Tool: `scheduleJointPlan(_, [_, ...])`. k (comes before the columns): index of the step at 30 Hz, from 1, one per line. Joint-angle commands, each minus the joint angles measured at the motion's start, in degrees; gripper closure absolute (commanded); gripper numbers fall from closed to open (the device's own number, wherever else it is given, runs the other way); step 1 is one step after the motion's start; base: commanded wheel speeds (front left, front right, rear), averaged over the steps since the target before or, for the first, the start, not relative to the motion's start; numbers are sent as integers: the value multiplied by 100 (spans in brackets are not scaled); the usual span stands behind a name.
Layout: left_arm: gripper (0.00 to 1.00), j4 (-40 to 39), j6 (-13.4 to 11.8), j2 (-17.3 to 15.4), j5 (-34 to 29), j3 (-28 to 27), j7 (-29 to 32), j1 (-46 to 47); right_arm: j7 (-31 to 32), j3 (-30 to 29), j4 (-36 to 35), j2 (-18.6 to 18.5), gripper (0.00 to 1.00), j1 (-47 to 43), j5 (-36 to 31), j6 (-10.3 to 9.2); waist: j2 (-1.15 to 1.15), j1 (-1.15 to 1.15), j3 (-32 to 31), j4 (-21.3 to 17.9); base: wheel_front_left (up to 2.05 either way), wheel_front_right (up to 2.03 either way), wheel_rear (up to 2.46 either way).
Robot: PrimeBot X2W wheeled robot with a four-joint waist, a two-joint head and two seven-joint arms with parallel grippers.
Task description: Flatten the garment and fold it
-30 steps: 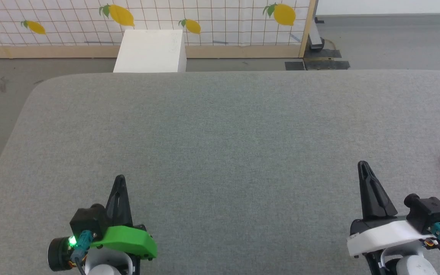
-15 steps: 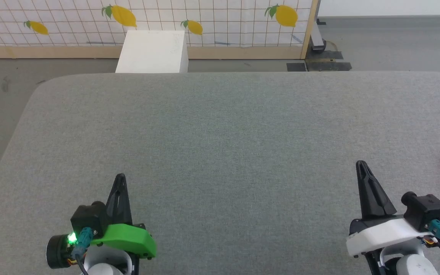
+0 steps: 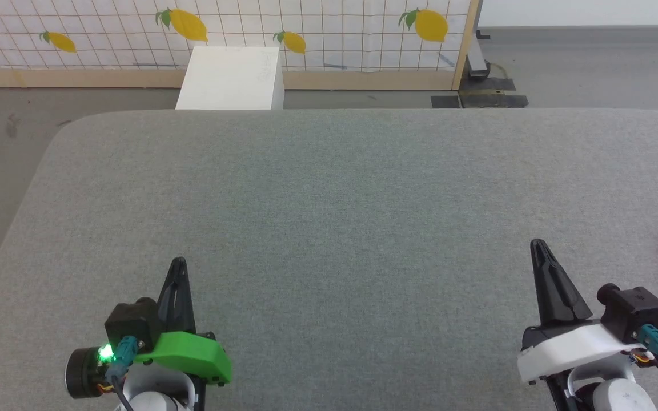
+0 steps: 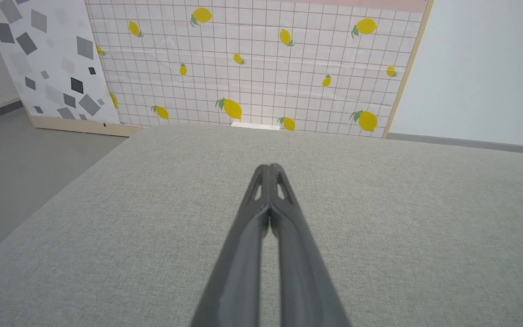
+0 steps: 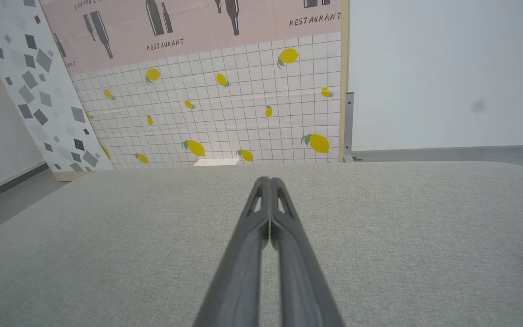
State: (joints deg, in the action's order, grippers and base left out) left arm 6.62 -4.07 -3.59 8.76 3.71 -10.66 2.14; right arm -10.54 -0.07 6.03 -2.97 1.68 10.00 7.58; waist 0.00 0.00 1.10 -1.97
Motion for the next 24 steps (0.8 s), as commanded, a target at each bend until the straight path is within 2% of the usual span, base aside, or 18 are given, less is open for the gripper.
scheduleJointPlan(1, [100, -37, 39, 21, -67, -29, 44, -64, 36, 2, -53, 3, 100, -50, -73, -3, 0, 0, -2, 3, 0, 0, 0])
scheduleJointPlan(24, [100, -200, 135, 34, -278, -118, 311, -103, 302, 3, -197, 5, 100, -81, -315, -4, 0, 0, -30, 54, 0, 0, 0])
